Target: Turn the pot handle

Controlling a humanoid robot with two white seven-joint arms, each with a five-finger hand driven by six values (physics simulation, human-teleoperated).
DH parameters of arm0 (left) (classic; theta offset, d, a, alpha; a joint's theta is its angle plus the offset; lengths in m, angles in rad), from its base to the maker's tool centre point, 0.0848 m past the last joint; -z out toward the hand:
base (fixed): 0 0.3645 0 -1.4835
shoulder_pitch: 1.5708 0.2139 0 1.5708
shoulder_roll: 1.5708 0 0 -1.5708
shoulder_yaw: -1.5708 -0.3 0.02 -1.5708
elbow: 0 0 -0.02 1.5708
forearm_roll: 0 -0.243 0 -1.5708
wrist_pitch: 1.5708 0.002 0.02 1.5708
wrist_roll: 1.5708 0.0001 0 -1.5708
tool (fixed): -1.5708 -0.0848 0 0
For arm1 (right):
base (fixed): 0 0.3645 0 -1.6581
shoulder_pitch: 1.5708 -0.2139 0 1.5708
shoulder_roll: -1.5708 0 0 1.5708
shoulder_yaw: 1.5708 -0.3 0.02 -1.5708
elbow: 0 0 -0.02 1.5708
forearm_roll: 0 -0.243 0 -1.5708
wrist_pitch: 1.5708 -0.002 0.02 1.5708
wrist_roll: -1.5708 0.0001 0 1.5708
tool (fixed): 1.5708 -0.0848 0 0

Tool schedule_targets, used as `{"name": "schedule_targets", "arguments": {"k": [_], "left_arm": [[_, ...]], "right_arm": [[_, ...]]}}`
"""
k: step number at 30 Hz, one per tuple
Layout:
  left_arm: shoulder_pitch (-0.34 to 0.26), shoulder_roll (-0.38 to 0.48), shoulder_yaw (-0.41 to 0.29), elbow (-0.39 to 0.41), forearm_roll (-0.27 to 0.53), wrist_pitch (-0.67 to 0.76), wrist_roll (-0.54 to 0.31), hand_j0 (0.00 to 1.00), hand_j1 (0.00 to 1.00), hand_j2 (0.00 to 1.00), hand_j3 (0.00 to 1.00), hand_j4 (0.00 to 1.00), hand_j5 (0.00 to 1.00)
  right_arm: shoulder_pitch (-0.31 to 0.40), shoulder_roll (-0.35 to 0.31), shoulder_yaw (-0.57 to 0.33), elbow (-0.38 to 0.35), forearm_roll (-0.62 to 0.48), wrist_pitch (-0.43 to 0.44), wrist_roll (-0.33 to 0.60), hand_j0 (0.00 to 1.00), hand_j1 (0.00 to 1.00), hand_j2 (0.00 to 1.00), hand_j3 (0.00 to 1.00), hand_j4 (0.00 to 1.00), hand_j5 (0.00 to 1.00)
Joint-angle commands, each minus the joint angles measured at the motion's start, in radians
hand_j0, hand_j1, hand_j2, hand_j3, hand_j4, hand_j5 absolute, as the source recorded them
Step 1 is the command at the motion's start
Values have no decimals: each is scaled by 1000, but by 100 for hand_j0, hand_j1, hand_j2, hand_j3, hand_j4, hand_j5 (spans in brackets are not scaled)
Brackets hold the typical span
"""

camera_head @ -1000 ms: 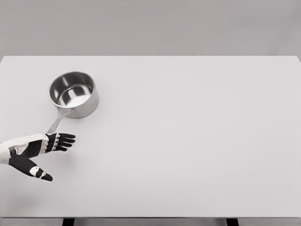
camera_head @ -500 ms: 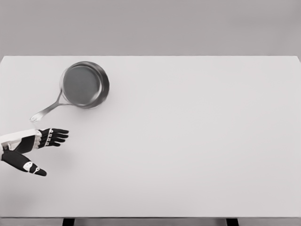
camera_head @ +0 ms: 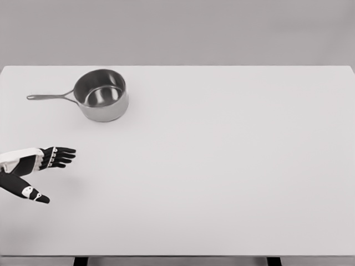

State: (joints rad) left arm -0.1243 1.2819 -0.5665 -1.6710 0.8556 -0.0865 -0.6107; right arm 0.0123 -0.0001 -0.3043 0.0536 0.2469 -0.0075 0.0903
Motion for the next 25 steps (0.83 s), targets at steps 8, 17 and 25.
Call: {"name": "schedule_targets", "arguments": {"k": [8, 17, 25], "left_arm": [[2, -7, 71, -55, -3, -185, 0, 100, 100, 100, 100, 100, 100], [3, -98, 209, -128, -3, -317, 0, 100, 100, 100, 100, 100, 100], [-6, -134, 215, -130, -3, -220, 0, 100, 100, 100, 100, 100, 100]], "right_arm": [[0, 0, 1, 0, 0, 1, 0, 100, 100, 100, 100, 100, 100], [0, 0, 1, 0, 0, 1, 0, 100, 100, 100, 100, 100, 100], [0, 0, 1, 0, 0, 0, 0, 100, 100, 100, 100, 100, 100]]}}
